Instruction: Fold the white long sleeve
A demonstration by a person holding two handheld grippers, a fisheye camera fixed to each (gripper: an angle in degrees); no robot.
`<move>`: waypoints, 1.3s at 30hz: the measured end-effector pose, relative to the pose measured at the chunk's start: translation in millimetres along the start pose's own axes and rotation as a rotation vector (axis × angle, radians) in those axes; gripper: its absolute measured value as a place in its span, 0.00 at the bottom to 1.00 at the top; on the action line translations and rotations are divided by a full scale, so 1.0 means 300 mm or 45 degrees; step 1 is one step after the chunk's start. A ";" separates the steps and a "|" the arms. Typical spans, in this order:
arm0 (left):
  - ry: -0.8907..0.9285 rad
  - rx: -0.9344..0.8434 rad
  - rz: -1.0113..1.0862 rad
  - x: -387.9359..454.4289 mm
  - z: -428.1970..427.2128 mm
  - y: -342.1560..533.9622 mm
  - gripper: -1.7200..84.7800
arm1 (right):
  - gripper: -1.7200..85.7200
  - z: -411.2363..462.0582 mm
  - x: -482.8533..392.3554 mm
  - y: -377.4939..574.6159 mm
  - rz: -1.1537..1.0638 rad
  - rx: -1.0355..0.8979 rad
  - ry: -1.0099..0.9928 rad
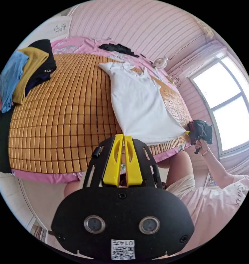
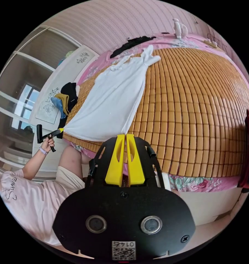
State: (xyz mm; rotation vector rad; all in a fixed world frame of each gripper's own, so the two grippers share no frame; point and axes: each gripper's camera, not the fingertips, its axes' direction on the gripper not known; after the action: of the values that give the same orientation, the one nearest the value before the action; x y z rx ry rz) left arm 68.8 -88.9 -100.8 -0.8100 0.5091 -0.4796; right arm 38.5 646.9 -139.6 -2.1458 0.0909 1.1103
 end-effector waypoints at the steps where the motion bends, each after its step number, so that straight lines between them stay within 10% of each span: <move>1: -0.004 -0.069 -0.013 -0.024 0.064 0.032 0.01 | 0.02 0.031 0.002 0.013 0.029 -0.053 0.005; 21: -0.044 -0.221 0.039 -0.102 0.364 0.148 0.01 | 0.06 0.331 -0.332 -0.095 -0.129 -0.274 0.571; 39: -0.208 -0.262 0.172 -0.072 0.457 0.279 0.01 | 0.02 0.200 -0.314 0.029 0.090 -0.179 0.274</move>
State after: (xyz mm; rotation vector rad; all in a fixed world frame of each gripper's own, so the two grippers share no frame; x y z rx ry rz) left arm 150.7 49.3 -80.4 -0.9960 0.4624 -0.2359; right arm -65.2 654.2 -97.7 -2.4002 0.1934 0.9456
